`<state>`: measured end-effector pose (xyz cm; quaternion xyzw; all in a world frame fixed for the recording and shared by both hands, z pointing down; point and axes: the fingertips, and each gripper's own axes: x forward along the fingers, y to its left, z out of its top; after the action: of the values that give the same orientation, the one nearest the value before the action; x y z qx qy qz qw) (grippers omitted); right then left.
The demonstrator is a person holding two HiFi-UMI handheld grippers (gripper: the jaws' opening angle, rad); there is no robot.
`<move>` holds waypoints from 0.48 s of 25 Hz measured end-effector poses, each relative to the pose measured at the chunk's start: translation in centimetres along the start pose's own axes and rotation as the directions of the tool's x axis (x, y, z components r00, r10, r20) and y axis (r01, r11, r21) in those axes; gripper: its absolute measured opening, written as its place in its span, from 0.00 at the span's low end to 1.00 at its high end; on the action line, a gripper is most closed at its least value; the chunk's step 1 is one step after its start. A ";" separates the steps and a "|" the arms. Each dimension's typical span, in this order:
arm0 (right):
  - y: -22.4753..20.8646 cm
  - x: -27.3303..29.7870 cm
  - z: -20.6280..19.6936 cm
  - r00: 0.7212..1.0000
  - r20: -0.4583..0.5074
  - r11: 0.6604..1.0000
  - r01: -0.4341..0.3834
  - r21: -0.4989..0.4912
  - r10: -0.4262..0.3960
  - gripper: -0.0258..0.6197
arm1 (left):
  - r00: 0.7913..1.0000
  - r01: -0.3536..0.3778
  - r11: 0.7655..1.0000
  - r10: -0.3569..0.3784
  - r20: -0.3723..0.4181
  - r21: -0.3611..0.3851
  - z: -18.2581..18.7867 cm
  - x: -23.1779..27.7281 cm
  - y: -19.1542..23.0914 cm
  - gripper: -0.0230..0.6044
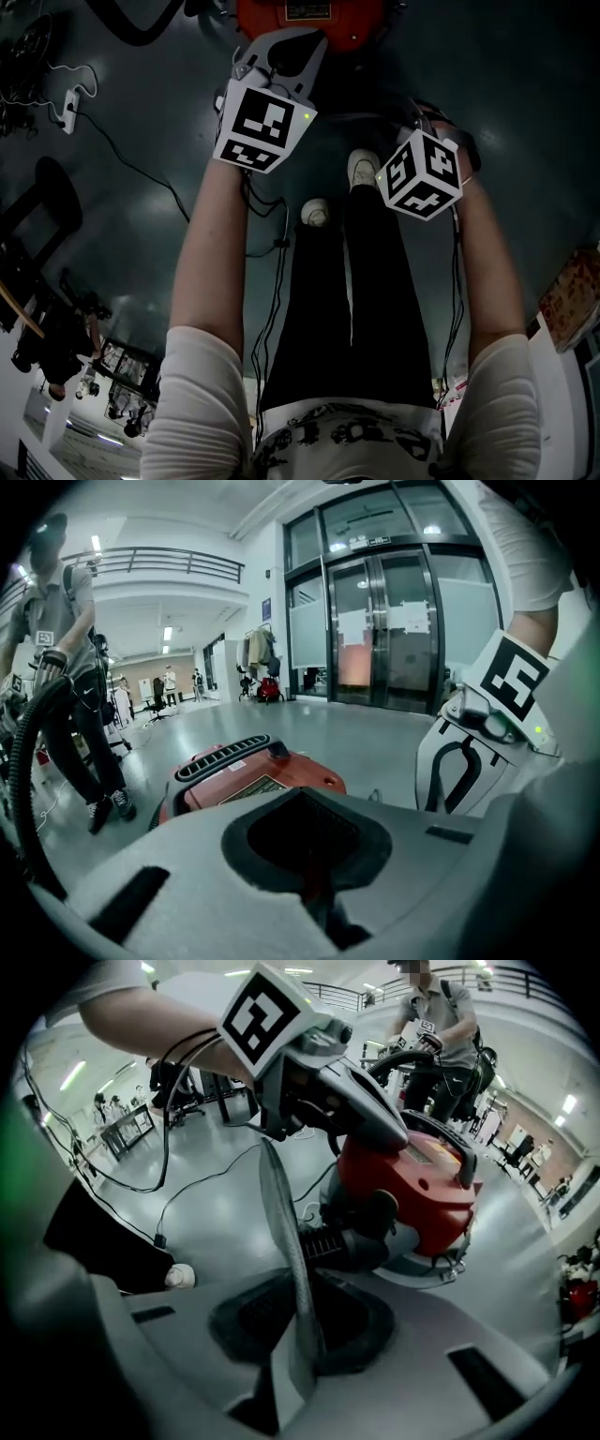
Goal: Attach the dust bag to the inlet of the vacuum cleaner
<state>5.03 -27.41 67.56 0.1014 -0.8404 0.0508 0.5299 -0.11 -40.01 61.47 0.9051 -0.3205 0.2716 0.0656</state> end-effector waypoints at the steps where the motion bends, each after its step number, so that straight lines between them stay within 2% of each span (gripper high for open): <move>1: 0.0 0.2 0.0 1.000 0.002 1.000 -0.018 0.014 0.018 0.11 | 1.000 0.002 1.000 -0.002 0.000 0.000 -0.2 0.0 0.0 0.04; 3: -0.2 0.6 0.0 0.999 0.003 0.999 -0.045 0.023 0.045 0.11 | 1.000 0.004 1.000 -0.004 0.002 0.001 -0.7 0.1 0.1 0.04; 5: -0.3 0.7 0.0 0.999 -0.010 0.999 -0.051 -0.009 0.051 0.11 | 1.000 0.005 1.000 -0.005 0.005 0.001 -0.8 0.1 0.1 0.04; 8: -0.3 0.5 0.0 0.999 -0.040 0.996 -0.031 -0.079 0.028 0.11 | 1.000 0.008 1.000 -0.008 0.009 0.001 -0.7 0.0 0.0 0.04; 12: -0.7 0.2 0.0 0.999 -0.032 0.995 -0.002 -0.103 -0.001 0.11 | 1.000 0.007 1.000 -0.007 0.015 0.001 -0.8 0.0 -0.2 0.04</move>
<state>5.09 -28.11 67.77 0.0730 -0.8334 0.0091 0.5478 -0.33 -39.59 62.13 0.9083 -0.3176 0.2648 0.0638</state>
